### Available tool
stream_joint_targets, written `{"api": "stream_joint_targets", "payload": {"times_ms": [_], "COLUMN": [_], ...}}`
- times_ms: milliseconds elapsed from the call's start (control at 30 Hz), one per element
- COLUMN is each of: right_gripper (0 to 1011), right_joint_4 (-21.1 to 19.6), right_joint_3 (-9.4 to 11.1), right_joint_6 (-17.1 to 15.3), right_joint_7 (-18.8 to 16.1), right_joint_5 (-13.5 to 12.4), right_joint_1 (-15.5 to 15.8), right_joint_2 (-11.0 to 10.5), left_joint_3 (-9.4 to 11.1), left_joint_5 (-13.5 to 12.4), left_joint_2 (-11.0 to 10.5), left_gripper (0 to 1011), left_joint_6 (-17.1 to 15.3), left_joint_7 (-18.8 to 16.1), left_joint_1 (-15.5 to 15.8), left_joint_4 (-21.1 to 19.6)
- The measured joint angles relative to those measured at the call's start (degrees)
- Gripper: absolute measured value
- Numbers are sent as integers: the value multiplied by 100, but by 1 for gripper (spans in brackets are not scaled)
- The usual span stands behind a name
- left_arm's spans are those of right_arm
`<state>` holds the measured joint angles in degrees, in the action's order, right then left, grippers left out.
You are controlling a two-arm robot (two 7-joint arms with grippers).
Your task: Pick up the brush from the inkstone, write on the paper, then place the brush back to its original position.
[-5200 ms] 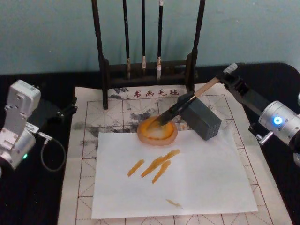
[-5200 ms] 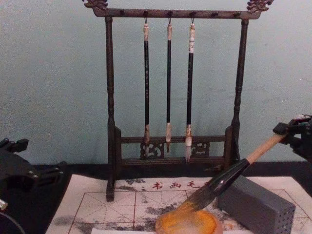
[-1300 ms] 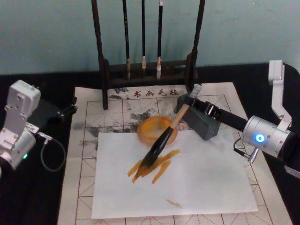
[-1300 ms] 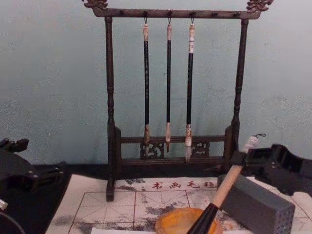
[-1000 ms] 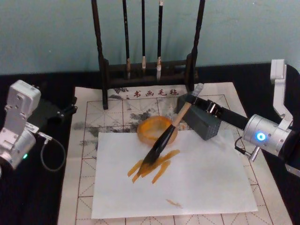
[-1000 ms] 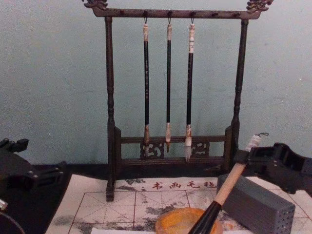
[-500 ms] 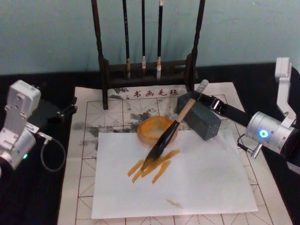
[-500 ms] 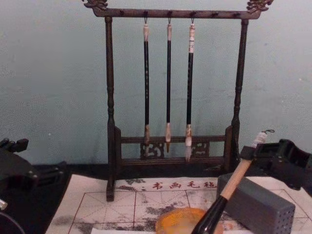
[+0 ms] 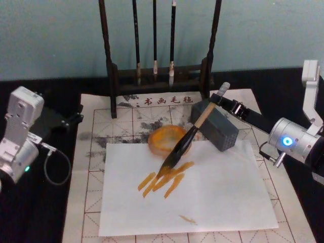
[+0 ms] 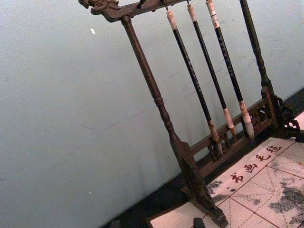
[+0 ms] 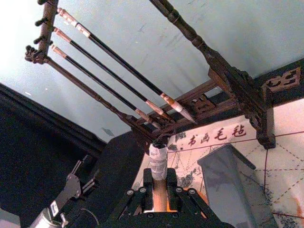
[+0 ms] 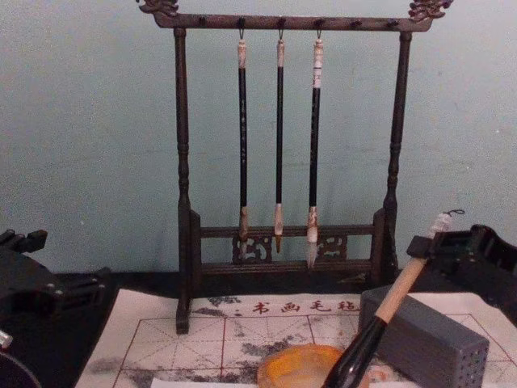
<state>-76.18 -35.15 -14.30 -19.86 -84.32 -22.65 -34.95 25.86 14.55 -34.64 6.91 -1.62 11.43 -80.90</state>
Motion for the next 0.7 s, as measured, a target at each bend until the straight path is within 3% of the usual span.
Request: {"api": "stream_joint_targets", "payload": {"times_ms": [700], "right_gripper": [202], "right_joint_4": [-185], "right_joint_3": [171], "right_joint_6": [69], "right_joint_7": [44], "right_joint_5": [-177], "right_joint_1": [89], "right_joint_2": [-57], "left_joint_3": [0], "left_joint_5": [0], "left_joint_2": [0], "left_gripper": [1001], "left_joint_6": [0], "left_joint_7": [0], "left_joint_1": [0], "left_joint_4": [0]}}
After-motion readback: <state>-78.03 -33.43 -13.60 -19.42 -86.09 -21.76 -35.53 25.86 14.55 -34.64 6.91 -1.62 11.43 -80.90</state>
